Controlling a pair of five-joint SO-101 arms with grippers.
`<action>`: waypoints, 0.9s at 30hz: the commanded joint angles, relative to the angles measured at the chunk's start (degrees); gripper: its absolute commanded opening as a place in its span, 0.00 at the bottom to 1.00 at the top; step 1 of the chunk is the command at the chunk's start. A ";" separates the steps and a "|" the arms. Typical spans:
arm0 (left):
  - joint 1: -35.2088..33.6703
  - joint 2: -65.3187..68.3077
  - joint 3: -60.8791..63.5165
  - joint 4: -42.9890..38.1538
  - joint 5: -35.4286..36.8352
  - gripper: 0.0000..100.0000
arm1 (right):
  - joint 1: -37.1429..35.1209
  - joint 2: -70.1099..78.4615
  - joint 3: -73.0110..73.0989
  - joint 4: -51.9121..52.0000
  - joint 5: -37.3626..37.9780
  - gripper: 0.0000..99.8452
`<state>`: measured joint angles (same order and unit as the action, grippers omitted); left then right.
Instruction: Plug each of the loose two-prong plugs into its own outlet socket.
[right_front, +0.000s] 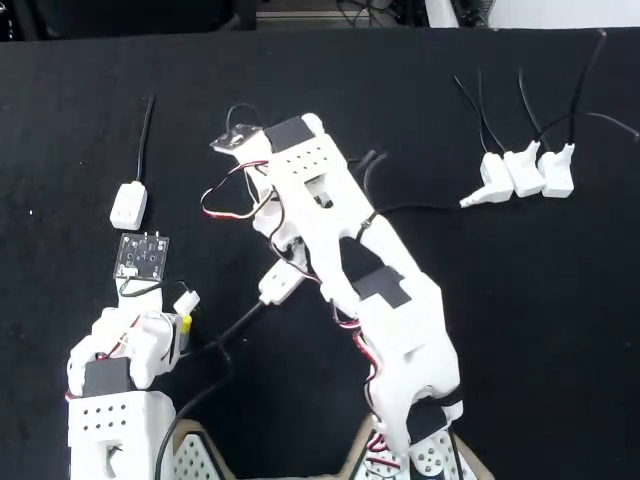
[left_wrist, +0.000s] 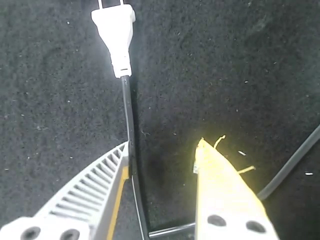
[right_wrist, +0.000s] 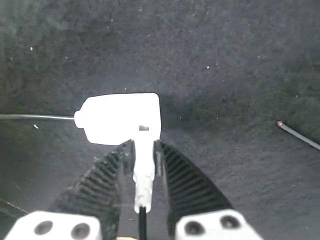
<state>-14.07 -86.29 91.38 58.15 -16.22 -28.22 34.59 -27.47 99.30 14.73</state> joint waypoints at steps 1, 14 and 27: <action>-0.57 -0.44 -0.31 0.26 0.53 0.22 | 0.53 -0.48 -2.68 0.88 -1.14 0.01; -0.57 -0.44 -0.31 0.26 0.53 0.22 | -1.49 -0.57 1.63 1.32 2.37 0.01; -0.57 -0.44 -0.31 0.26 0.53 0.22 | -2.02 -0.48 2.77 -0.18 3.43 0.01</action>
<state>-14.07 -86.29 91.38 58.15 -16.22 -28.75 34.51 -25.10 99.30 17.80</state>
